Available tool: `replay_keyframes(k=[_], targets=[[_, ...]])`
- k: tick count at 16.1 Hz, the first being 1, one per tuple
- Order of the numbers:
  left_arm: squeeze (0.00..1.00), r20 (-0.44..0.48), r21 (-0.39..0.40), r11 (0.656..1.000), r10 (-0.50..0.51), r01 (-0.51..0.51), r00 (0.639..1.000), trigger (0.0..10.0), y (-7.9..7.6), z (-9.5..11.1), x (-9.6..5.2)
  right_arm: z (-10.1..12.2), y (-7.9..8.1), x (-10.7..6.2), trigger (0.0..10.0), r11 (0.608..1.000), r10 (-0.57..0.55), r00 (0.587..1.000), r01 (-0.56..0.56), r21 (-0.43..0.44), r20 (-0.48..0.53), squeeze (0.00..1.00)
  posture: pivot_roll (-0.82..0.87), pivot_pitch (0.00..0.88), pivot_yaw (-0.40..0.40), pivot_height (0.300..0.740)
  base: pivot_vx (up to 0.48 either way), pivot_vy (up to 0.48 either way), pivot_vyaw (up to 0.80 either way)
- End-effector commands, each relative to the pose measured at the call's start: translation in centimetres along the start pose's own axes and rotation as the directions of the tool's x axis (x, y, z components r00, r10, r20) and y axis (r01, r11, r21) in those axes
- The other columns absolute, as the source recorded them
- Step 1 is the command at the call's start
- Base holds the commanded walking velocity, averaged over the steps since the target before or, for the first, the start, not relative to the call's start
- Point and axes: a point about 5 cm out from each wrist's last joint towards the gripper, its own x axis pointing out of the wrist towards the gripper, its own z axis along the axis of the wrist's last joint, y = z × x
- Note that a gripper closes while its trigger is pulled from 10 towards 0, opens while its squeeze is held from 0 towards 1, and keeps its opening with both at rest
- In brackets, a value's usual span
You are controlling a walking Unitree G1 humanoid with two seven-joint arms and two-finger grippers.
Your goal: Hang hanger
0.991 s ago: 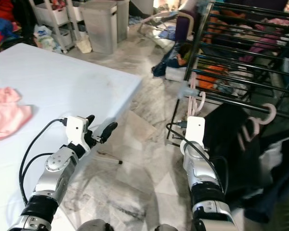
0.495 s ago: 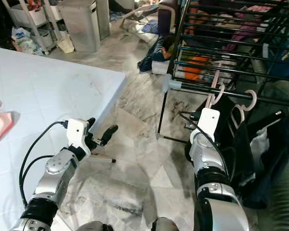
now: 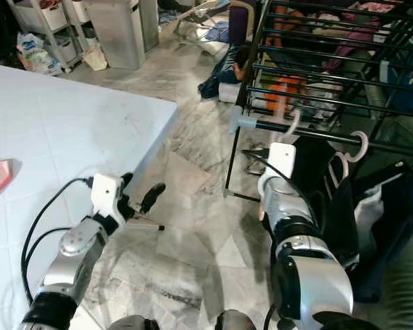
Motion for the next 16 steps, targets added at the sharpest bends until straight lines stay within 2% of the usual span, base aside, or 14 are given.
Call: replay_keyframes(k=[1, 4, 5, 6, 7, 10, 13, 16], targets=[[0.00, 0.005, 0.017, 1.000, -0.007, 0.007, 1.000, 10.0, 0.1, 0.4, -0.1, 1.5, 1.4, 0.0, 10.0, 0.998, 0.050, 0.998, -0.048, -0.039, 0.030, 0.00, 0.01, 0.026, -0.017, 0.740, 0.000, 0.000, 0.00], [0.00, -0.001, 0.016, 1.000, -0.007, 0.007, 1.000, 10.0, 0.0, 0.3, -0.4, -0.2, 2.3, 0.0, 10.0, 0.993, 0.074, 0.996, -0.078, -0.086, -0.049, 0.00, 0.02, 0.037, -0.018, 0.740, 0.000, 0.000, 0.00], [0.00, -0.007, 0.018, 1.000, -0.010, 0.010, 1.000, 10.0, 0.0, 0.3, -0.4, -1.7, 2.4, 0.0, 10.0, 0.992, 0.073, 0.992, -0.083, -0.095, -0.102, 0.00, 0.02, 0.040, -0.014, 0.740, 0.000, 0.000, 0.00], [0.00, -0.010, 0.021, 1.000, -0.010, 0.011, 1.000, 10.0, 0.1, 0.4, -0.4, -3.0, 2.1, 0.0, 10.0, 0.994, 0.060, 0.986, -0.072, -0.078, -0.152, 0.00, 0.02, 0.038, -0.014, 0.740, 0.000, 0.000, 0.00], [0.00, -0.013, 0.026, 1.000, -0.012, 0.012, 1.000, 10.0, 0.1, 0.5, -0.4, -4.1, 1.7, -0.1, 10.0, 0.998, 0.050, 0.979, -0.054, -0.016, -0.200, 0.00, 0.02, 0.038, -0.014, 0.740, 0.000, 0.000, 0.00], [0.00, -0.016, 0.028, 1.000, -0.011, 0.011, 1.000, 10.0, 0.2, 0.5, -0.2, -4.7, 1.1, -0.1, 10.0, 0.999, 0.026, 0.973, -0.020, 0.028, -0.227, 0.00, 0.02, 0.031, -0.016, 0.740, 0.000, 0.000, 0.00], [0.00, -0.019, 0.032, 0.999, -0.010, 0.010, 1.000, 10.0, 0.2, 0.5, -0.3, -4.2, 0.2, 0.0, 10.0, 0.999, -0.035, 0.981, 0.039, 0.017, -0.190, 0.00, 0.02, 0.023, -0.016, 0.740, 0.000, 0.000, 0.00], [0.00, -0.019, 0.035, 0.999, -0.012, 0.012, 1.000, 10.0, 0.3, 0.7, -0.1, -4.1, 0.4, 0.0, 10.0, 0.999, -0.031, 0.982, 0.036, 0.024, -0.186, 0.00, 0.02, 0.018, -0.014, 0.740, 0.000, 0.000, 0.00]])
